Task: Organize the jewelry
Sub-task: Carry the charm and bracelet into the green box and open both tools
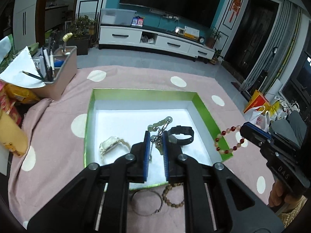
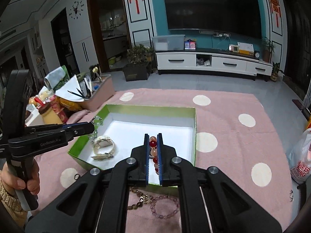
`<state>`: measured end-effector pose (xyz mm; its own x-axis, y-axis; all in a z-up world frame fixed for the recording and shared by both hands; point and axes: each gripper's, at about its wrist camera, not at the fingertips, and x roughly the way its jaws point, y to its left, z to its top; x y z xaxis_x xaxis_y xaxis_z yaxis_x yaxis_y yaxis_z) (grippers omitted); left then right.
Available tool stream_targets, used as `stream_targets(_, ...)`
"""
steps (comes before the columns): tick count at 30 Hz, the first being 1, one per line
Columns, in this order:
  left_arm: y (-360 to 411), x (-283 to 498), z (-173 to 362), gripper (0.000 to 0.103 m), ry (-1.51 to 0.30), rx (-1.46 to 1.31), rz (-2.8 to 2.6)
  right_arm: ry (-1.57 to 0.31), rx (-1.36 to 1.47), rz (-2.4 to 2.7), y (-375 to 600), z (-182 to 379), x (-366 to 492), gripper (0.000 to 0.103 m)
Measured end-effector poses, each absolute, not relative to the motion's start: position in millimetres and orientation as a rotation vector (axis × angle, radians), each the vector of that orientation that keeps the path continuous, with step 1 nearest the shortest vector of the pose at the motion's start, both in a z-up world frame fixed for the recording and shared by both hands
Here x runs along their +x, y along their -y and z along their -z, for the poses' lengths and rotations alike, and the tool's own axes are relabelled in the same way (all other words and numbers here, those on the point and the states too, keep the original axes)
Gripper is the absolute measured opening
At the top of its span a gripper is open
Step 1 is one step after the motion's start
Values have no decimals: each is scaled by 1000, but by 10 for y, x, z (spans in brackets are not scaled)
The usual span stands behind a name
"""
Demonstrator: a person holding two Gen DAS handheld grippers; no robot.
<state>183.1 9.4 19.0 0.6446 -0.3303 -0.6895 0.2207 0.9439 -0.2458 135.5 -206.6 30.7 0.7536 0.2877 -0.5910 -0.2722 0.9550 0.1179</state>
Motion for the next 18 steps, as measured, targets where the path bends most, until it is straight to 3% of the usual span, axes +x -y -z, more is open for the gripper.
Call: stream_targets(18, 281, 2220, 411, 12, -945, -41, 271, -800, 43, -283, 2095, 242, 1742, 7)
